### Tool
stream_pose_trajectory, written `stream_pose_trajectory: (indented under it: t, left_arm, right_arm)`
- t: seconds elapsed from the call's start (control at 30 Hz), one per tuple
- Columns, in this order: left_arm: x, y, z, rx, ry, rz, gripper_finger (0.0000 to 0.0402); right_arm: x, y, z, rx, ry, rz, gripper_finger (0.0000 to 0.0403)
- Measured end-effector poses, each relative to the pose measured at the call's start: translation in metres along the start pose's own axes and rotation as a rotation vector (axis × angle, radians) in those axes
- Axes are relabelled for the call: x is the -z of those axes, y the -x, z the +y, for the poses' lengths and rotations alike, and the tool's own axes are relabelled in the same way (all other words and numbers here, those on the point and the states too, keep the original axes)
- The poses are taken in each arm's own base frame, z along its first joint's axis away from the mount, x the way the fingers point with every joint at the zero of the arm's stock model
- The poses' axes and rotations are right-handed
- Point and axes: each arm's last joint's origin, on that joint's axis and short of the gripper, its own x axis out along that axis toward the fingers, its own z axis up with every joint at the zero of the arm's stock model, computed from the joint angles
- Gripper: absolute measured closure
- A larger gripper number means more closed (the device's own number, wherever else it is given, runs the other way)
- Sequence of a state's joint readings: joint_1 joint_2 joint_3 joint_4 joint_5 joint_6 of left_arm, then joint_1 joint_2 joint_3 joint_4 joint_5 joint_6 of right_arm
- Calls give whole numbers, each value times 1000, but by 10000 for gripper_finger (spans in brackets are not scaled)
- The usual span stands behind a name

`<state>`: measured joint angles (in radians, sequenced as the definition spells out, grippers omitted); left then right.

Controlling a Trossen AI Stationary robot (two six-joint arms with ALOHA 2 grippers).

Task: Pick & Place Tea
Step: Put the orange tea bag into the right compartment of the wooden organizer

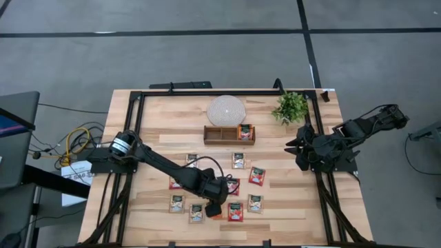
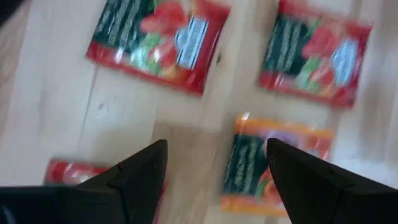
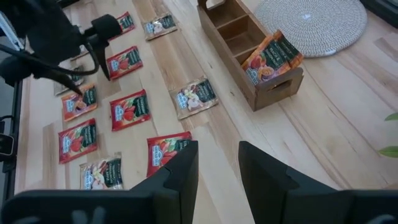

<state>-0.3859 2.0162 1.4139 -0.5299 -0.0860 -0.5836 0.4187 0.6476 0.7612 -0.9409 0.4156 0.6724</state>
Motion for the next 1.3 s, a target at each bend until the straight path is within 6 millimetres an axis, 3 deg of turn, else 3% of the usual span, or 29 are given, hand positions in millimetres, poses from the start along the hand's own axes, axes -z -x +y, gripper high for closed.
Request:
stream_pose_trajectory:
  t: [0.43,0.63,1.3]
  left_arm:
    - [1,-31,-6,-60,-156,69,133]
    - [2,-28,-7,-120,-181,73,137]
    - [1,-28,-5,-184,-184,34,290]
  right_arm:
    - [0,0,0,0,0,-1,295]
    - [0,0,0,0,0,-1,295]
    - [0,0,0,1,-1,-1,295]
